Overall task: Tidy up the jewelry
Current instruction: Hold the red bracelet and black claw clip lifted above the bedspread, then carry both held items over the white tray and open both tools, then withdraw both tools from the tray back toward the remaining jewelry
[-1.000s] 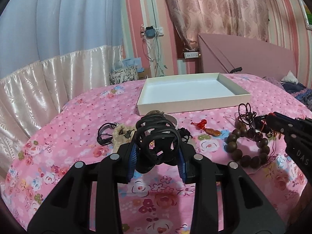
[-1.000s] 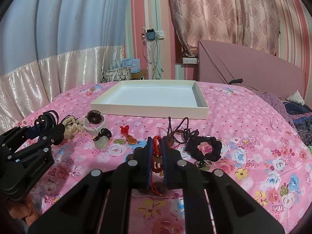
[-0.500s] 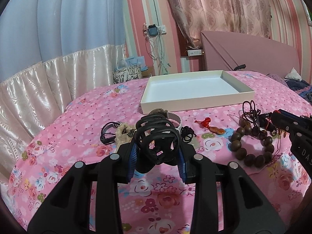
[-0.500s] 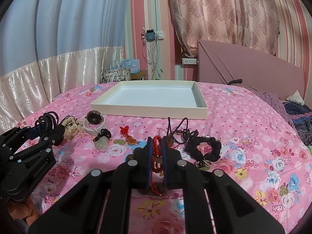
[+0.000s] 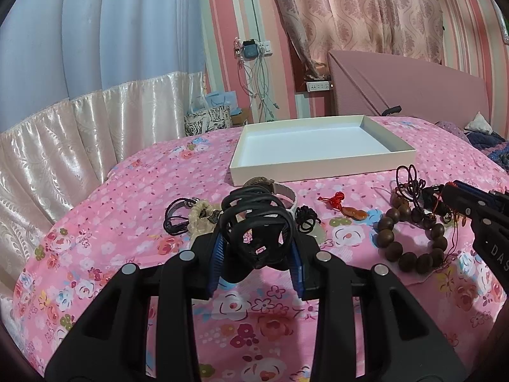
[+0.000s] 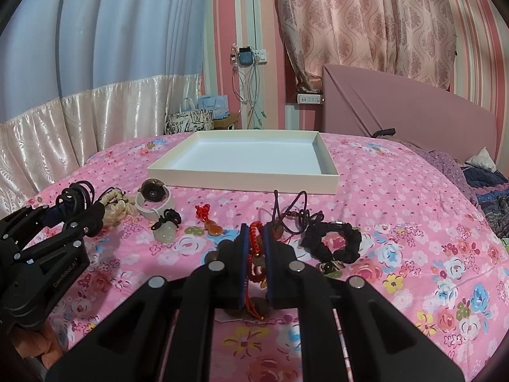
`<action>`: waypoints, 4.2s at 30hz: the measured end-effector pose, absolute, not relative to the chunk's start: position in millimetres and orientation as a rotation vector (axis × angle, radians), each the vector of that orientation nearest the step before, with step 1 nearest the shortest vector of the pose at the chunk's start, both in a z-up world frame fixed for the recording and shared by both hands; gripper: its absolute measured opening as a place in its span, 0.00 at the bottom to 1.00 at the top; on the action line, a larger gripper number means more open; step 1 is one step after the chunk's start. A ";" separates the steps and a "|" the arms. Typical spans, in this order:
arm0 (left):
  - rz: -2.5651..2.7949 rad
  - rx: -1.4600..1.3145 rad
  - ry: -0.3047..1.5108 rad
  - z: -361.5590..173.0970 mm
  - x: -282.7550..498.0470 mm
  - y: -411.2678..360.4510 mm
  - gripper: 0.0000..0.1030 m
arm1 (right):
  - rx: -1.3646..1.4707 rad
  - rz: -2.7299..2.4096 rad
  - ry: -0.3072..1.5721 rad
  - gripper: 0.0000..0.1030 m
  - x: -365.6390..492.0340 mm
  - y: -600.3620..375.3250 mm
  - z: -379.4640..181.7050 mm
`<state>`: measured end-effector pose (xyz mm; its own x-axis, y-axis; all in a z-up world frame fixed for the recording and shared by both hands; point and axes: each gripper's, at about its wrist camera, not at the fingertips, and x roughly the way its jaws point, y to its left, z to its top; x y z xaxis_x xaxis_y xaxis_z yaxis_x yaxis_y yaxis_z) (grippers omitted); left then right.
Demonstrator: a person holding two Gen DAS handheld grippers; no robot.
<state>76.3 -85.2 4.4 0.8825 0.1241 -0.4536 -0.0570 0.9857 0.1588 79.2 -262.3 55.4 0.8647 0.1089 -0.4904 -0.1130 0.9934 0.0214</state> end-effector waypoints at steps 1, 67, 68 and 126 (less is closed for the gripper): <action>0.094 0.141 0.480 4.5 76.3 -84.9 0.33 | -0.009 0.116 0.514 0.08 79.1 -262.6 55.3; -0.097 0.067 0.907 -8.6 336.4 -99.3 0.54 | -0.052 0.044 0.959 0.09 322.6 -286.7 42.3; -0.094 0.060 0.913 -10.5 337.1 -98.9 0.56 | -0.048 0.047 0.963 0.09 322.4 -288.3 41.4; 0.106 -0.001 0.396 8.2 89.3 23.4 0.97 | -0.076 -0.051 0.485 0.82 74.4 -336.2 63.1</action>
<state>89.3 23.4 8.2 0.9170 0.1031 -0.3854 -0.1036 0.9944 0.0194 74.4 -336.2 63.1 0.8835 -0.0671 -0.4635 0.0308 0.9959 -0.0855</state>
